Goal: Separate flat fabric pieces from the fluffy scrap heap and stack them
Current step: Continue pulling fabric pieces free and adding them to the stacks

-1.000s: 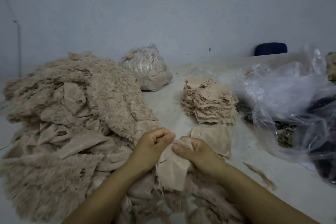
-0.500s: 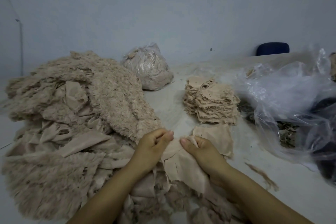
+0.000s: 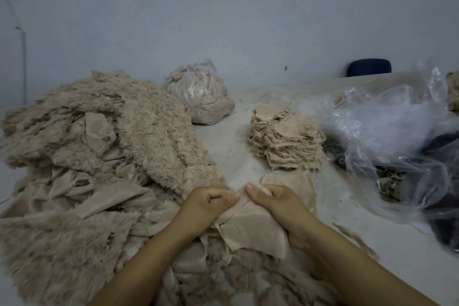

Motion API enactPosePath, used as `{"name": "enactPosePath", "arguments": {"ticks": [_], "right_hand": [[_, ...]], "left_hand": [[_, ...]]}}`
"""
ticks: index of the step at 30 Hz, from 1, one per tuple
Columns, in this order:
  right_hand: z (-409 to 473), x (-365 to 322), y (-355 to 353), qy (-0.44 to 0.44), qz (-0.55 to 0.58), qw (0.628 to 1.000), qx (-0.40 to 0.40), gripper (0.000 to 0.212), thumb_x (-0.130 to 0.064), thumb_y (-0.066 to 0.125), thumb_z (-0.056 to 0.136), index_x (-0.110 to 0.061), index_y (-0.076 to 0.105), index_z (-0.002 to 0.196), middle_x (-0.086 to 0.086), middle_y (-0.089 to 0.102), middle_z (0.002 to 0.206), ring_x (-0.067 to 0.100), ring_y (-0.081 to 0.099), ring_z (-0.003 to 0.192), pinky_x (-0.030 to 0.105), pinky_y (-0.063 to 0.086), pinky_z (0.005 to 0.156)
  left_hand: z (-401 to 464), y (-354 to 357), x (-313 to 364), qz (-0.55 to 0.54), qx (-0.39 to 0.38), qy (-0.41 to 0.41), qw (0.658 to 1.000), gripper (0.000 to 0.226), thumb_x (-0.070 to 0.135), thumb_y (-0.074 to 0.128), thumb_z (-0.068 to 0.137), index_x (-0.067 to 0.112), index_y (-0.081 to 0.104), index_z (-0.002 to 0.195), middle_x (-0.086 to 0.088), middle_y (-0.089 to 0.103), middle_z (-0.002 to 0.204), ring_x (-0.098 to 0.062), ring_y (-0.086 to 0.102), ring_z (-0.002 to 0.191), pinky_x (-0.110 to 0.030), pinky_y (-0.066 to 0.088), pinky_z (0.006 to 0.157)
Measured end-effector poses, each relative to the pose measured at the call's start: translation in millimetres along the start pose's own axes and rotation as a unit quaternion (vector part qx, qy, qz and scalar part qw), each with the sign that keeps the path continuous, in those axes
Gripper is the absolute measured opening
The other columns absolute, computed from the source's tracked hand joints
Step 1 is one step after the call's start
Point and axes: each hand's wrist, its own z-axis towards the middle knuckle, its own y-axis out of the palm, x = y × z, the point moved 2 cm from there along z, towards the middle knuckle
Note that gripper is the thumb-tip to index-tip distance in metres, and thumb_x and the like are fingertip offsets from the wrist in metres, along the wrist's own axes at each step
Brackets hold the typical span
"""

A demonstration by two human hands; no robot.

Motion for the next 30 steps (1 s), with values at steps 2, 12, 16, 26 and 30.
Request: {"name": "enactPosePath", "arguments": {"ticks": [2,12,16,26,30], "right_hand": [[2,0,-5,0.001,0.028,0.999,0.031,0.030,-0.034,0.070,0.083,-0.012,0.060,0.065,0.008,0.063,0.065,0.016,0.059,0.060,0.025,0.047,0.054],[2,0,4,-0.133,-0.003,0.980,0.147,0.030,-0.034,0.063,0.089,-0.013,0.064,0.068,0.008,0.056,0.064,0.019,0.049,0.060,0.033,0.040,0.059],[1,1,0,-0.133,-0.004,0.982,0.135,0.026,-0.034,0.064,0.088,-0.014,0.068,0.072,0.010,0.063,0.067,0.020,0.056,0.061,0.032,0.046,0.060],[5,9,-10,-0.081,0.068,0.986,0.127,0.020,-0.027,0.068,0.086,-0.021,0.075,0.067,-0.001,0.068,0.063,0.010,0.063,0.055,0.021,0.050,0.050],[5,11,-9,-0.090,0.009,0.988,0.122,0.043,-0.045,0.064,0.083,-0.004,0.061,0.069,0.008,0.056,0.064,0.020,0.053,0.061,0.027,0.044,0.057]], "left_hand": [[-1,-4,-5,-0.042,0.005,-0.008,0.999,0.058,0.046,0.065,0.073,-0.011,0.053,0.067,-0.011,0.046,0.063,-0.016,0.043,0.058,-0.022,0.037,0.054],[5,16,-8,-0.005,0.168,-0.088,0.982,0.032,0.022,0.040,0.101,-0.006,0.052,0.090,-0.021,0.057,0.089,-0.027,0.054,0.082,-0.049,0.046,0.083],[1,13,-1,0.095,0.162,0.001,0.982,0.029,0.020,0.041,0.100,0.009,0.047,0.074,-0.003,0.045,0.070,-0.015,0.042,0.066,-0.034,0.035,0.065],[0,5,7,0.087,0.086,0.045,0.991,0.037,0.025,0.043,0.098,0.017,0.033,0.064,0.003,0.031,0.062,-0.005,0.030,0.055,-0.020,0.028,0.054],[-1,8,6,0.074,0.089,0.035,0.993,0.036,0.033,0.043,0.096,0.016,0.037,0.065,-0.001,0.035,0.064,-0.009,0.034,0.057,-0.025,0.030,0.056]]}}
